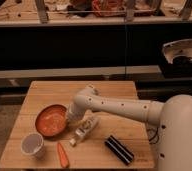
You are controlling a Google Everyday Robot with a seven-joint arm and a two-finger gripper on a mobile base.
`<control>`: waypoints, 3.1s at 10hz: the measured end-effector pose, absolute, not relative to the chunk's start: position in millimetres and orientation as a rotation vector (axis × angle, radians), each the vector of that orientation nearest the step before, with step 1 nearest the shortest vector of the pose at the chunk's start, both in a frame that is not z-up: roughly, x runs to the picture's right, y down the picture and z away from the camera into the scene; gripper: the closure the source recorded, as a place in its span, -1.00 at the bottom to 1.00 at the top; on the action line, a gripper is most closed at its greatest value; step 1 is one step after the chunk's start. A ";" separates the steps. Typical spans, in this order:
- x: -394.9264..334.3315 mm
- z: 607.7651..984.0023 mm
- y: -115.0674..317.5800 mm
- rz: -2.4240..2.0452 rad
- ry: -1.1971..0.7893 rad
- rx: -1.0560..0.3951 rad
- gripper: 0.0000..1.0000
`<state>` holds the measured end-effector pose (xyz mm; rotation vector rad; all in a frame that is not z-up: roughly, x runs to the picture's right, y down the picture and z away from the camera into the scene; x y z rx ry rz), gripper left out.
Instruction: Drag the ceramic bowl in a circle
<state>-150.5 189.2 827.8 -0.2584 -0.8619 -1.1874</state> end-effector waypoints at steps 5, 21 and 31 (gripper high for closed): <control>-147.0 843.8 120.8 -1.239 -0.844 -0.190 0.99; -148.4 829.1 166.9 -1.191 -0.854 -0.117 0.99; -134.1 878.5 71.8 -1.251 -0.843 -0.197 0.99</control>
